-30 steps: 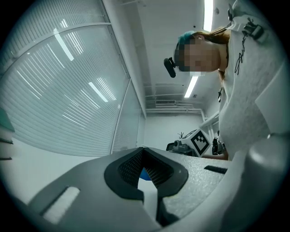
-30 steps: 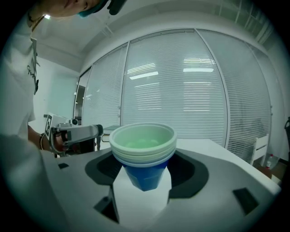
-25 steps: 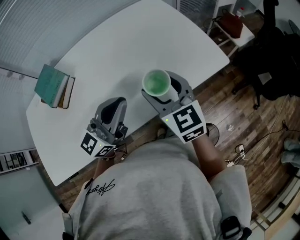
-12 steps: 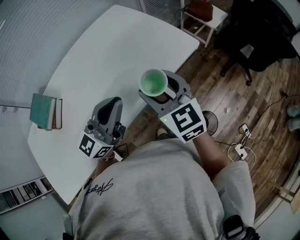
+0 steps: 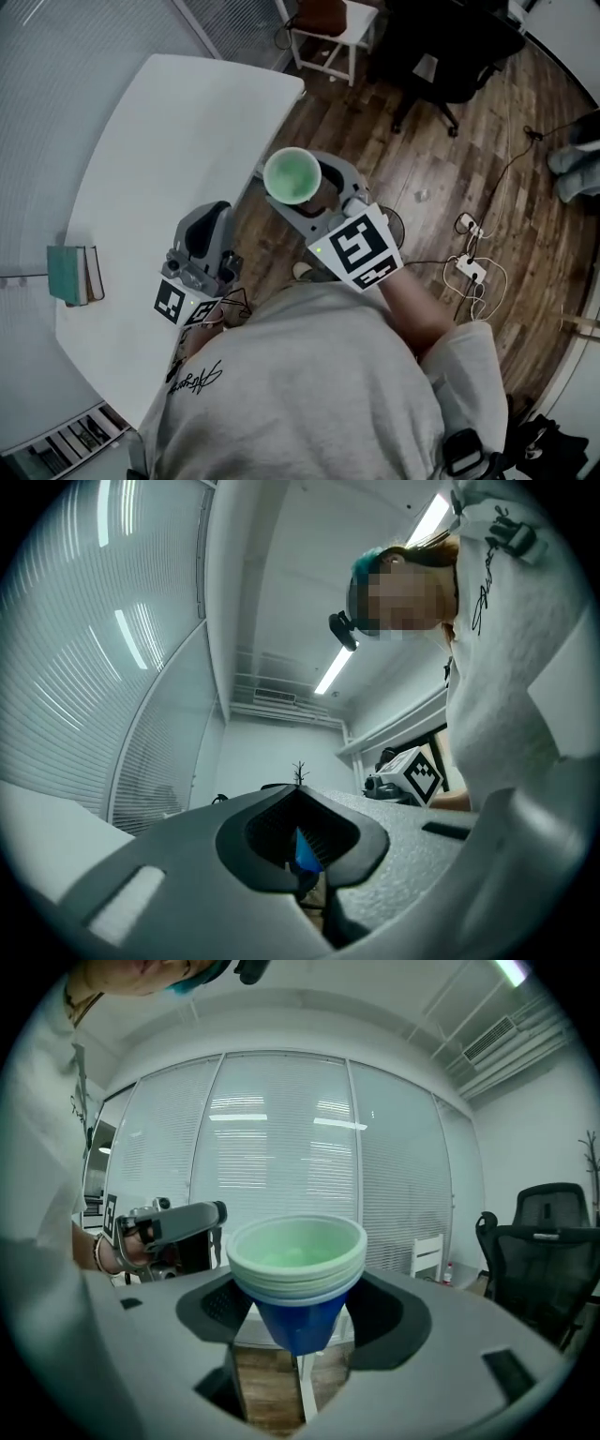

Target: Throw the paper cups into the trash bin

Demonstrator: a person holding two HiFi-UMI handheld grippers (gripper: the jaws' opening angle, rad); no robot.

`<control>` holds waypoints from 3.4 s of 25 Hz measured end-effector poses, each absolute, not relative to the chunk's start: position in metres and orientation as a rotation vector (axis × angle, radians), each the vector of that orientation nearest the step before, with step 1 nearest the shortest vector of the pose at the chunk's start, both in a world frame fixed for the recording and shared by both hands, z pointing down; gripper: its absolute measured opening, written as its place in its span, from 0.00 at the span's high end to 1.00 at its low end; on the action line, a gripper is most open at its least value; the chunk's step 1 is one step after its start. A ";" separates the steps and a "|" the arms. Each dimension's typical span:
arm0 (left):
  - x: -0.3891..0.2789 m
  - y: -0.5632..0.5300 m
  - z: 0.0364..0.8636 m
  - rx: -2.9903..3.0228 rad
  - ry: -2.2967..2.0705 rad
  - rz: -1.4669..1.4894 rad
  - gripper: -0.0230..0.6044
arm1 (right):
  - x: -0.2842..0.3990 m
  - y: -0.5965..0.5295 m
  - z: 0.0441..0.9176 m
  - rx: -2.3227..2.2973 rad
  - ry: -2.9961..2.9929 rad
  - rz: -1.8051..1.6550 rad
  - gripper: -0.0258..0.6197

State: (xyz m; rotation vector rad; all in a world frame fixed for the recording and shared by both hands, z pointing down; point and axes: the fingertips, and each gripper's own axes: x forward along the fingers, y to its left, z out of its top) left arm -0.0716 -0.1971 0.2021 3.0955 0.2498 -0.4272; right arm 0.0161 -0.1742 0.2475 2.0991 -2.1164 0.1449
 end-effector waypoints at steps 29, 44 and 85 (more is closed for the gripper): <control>0.086 0.015 0.229 2.884 0.826 -0.328 0.96 | 0.144 0.064 0.264 2.447 -1.687 0.243 0.49; 0.113 0.040 0.255 2.787 0.976 -0.221 0.96 | 0.161 0.095 0.289 2.542 -1.536 0.336 0.49; 0.162 -0.012 0.408 2.739 0.995 0.103 0.96 | 0.194 0.053 0.432 2.635 -1.484 0.644 0.49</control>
